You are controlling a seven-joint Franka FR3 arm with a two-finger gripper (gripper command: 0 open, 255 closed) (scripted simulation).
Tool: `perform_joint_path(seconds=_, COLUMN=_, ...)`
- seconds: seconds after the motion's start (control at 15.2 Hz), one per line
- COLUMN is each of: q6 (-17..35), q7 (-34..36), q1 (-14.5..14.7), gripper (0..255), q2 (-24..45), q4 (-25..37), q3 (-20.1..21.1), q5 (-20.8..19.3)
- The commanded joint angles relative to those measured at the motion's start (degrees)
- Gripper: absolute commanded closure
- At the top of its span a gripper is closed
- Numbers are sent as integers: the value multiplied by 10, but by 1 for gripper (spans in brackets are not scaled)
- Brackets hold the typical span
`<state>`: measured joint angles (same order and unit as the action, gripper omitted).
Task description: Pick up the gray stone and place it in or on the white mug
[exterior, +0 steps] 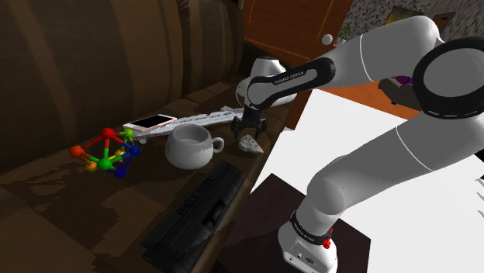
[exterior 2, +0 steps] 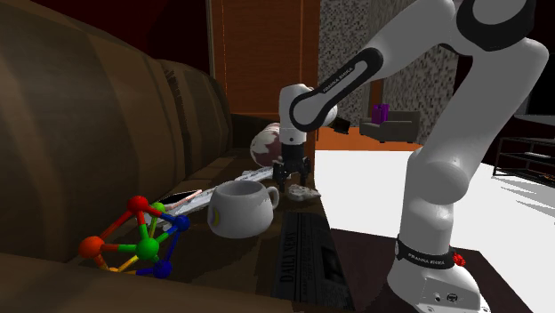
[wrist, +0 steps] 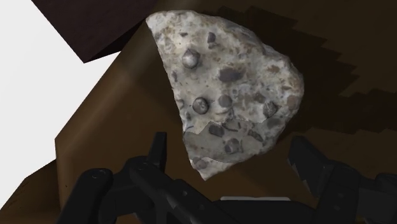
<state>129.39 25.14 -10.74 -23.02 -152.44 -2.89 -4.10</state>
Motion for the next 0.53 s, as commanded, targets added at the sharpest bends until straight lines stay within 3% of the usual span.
perform_joint_path(seconds=0.0, q6=1, q7=0, q1=0, gripper=0, q2=1, q4=0, q3=0, q5=0)
perform_joint_path(seconds=0.2, q6=1, q7=0, q1=0, gripper=0, q2=1, q4=0, q3=0, q5=0)
perform_joint_path(seconds=0.26, q6=1, q7=0, q1=0, gripper=255, q2=1, q4=0, q3=0, q5=0)
perform_joint_path(seconds=0.46, q6=1, q7=0, q1=0, gripper=255, q2=1, q4=0, q3=0, q5=0)
